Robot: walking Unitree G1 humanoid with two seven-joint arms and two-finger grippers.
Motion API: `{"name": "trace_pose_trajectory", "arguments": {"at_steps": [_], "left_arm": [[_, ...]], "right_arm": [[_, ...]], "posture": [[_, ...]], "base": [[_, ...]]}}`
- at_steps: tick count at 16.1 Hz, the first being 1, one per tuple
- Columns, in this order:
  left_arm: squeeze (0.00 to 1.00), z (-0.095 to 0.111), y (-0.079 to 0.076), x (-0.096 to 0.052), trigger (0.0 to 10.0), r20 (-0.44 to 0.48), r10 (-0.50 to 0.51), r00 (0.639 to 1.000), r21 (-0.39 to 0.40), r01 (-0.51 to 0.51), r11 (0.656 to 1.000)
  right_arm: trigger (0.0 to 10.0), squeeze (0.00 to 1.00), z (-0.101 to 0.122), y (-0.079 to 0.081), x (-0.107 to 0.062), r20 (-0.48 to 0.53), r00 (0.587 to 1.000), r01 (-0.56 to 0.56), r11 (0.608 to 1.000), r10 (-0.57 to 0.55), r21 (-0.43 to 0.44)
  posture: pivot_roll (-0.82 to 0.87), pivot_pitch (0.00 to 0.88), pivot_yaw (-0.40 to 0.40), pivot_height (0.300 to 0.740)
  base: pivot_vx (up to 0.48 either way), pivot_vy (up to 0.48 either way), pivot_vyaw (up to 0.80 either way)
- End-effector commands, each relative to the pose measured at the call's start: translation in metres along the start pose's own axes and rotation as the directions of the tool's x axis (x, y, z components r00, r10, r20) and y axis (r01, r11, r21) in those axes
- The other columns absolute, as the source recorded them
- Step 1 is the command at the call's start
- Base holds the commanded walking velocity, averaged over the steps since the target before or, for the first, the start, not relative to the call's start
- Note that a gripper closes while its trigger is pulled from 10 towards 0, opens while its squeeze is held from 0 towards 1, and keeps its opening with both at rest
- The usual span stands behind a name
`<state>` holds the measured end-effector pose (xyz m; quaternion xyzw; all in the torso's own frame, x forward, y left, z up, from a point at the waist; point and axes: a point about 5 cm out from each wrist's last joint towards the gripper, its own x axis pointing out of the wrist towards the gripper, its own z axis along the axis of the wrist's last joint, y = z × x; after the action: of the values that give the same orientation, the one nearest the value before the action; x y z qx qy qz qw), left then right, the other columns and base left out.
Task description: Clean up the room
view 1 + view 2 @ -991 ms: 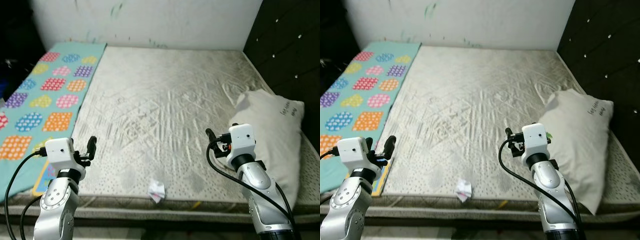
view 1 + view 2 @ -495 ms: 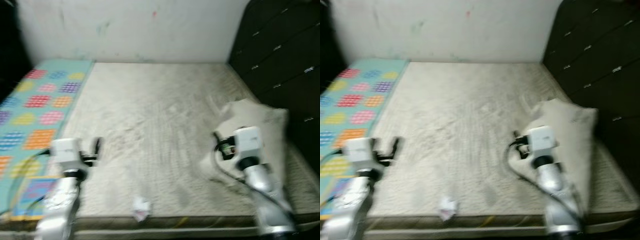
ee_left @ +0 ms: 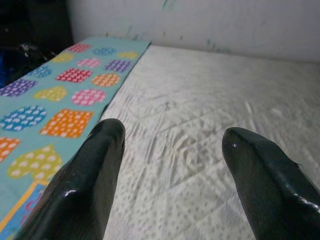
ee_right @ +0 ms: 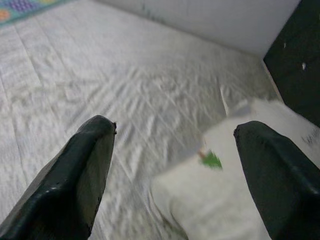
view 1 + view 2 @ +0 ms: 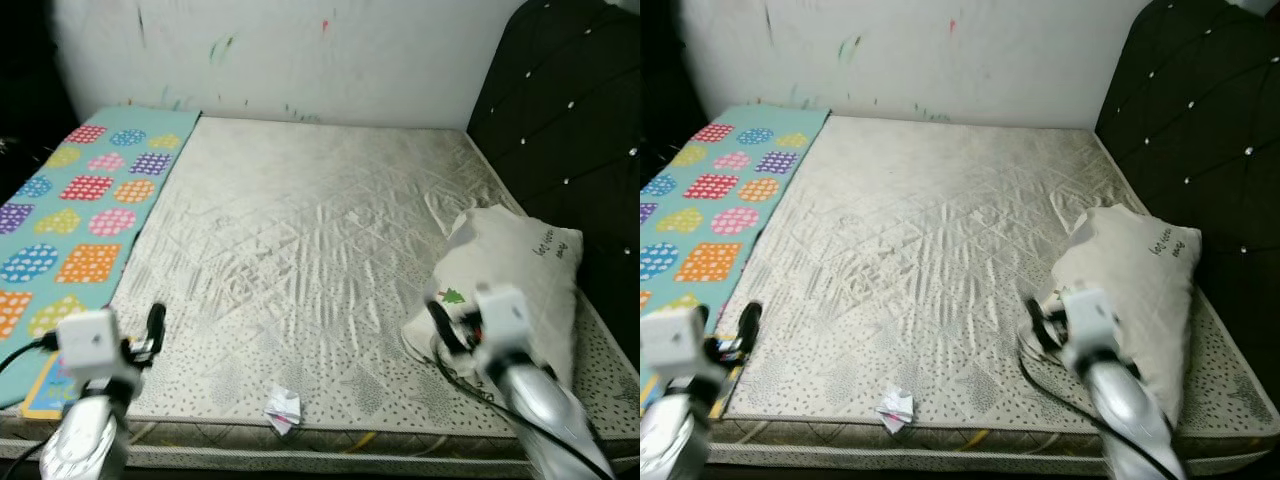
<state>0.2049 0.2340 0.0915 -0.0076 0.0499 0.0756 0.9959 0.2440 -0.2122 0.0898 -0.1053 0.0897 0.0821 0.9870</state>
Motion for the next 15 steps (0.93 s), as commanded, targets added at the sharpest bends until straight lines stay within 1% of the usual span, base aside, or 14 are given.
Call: {"name": "trace_pose_trajectory", "arguments": {"at_steps": [1,3,4,5,6,7,8,9,10,11,12,13,14,15], "left_arm": [[0.00,0.004,-0.001,-0.003,10.0,0.010,-0.029,1.000,-0.001,0.029,1.000],[0.00,0.000,-0.008,-0.010,10.0,-0.006,-0.087,0.996,0.028,0.087,0.996],[0.00,0.005,-0.013,-0.008,10.0,0.015,-0.119,0.993,0.061,0.117,0.991],[0.00,0.011,-0.014,-0.005,10.0,0.041,-0.125,0.991,0.078,0.121,0.990],[0.00,0.013,-0.014,-0.003,10.0,0.048,-0.122,0.991,0.080,0.118,0.990],[0.00,0.016,-0.015,-0.001,10.0,0.059,-0.123,0.991,0.076,0.118,0.990],[0.00,0.019,-0.016,0.003,10.0,0.069,-0.123,0.990,0.070,0.118,0.990],[0.00,0.019,-0.016,0.004,10.0,0.070,-0.126,0.990,0.069,0.121,0.990],[0.00,0.018,-0.014,0.007,10.0,0.070,-0.119,0.990,0.040,0.116,0.992],[0.00,0.017,-0.013,0.008,10.0,0.065,-0.104,0.992,0.019,0.103,0.994],[0.00,0.013,-0.017,0.010,10.0,0.057,-0.115,0.992,0.004,0.115,0.993],[0.00,0.013,-0.021,0.012,10.0,0.057,-0.140,0.989,0.013,0.139,0.990],[0.00,0.013,-0.024,0.014,10.0,0.061,-0.145,0.988,0.020,0.144,0.989],[0.00,0.018,-0.024,0.016,10.0,0.081,-0.130,0.988,0.050,0.126,0.991]], "right_arm": [[10.0,0.00,0.010,-0.005,-0.004,0.045,0.999,-0.021,1.000,0.021,-0.009],[10.0,0.00,0.010,-0.010,-0.006,0.040,0.999,-0.031,0.999,0.032,-0.030],[10.0,0.00,0.017,-0.010,0.001,0.062,0.998,-0.017,1.000,0.018,-0.019],[10.0,0.00,0.026,-0.006,0.007,0.090,0.996,-0.004,1.000,0.007,-0.029],[10.0,0.00,0.029,-0.004,0.010,0.100,0.995,-0.003,0.999,0.006,-0.033],[10.0,0.00,0.031,-0.002,0.013,0.101,0.994,0.043,0.999,-0.040,-0.027],[10.0,0.00,0.031,0.007,0.020,0.105,0.994,0.036,0.999,-0.036,-0.001],[10.0,0.00,0.031,0.010,0.022,0.116,0.993,0.015,1.000,-0.017,0.019],[10.0,0.00,0.041,0.011,0.030,0.160,0.986,0.057,0.998,-0.056,-0.002],[10.0,0.00,0.047,0.013,0.034,0.190,0.981,0.053,0.999,-0.050,-0.011],[10.0,0.00,0.053,0.018,0.040,0.203,0.978,0.032,0.999,-0.040,0.043],[10.0,0.00,0.056,0.022,0.043,0.223,0.974,0.009,0.996,-0.029,0.091],[10.0,0.00,0.056,0.024,0.043,0.235,0.971,0.013,0.996,-0.034,0.091],[10.0,0.00,0.050,0.027,0.038,0.233,0.971,0.032,0.993,-0.057,0.110]], "posture": [[-0.08,0.000,-0.056,0.740],[-0.08,0.000,-0.055,0.740],[-0.08,0.000,-0.067,0.740],[-0.08,0.000,-0.072,0.740],[-0.08,0.000,-0.070,0.740],[-0.07,0.000,-0.070,0.740],[-0.06,0.000,-0.059,0.740],[-0.06,0.000,-0.055,0.740],[-0.07,0.000,-0.024,0.740],[-0.08,0.000,-0.013,0.740],[-0.08,0.000,-0.012,0.740],[-0.08,0.000,-0.009,0.740],[-0.08,0.000,-0.009,0.740],[-0.08,0.000,-0.009,0.740]], "base": [[0.000,0.000,0.00],[0.000,0.000,0.00],[0.000,0.000,0.00],[0.000,0.000,0.00],[0.000,0.000,0.00],[0.000,0.000,0.00],[0.000,0.000,0.00],[0.000,0.000,0.00],[0.000,0.000,0.00],[0.000,0.000,0.00],[0.000,0.000,0.00],[0.000,0.000,0.00],[0.000,0.000,0.00],[0.000,0.000,0.00]]}}
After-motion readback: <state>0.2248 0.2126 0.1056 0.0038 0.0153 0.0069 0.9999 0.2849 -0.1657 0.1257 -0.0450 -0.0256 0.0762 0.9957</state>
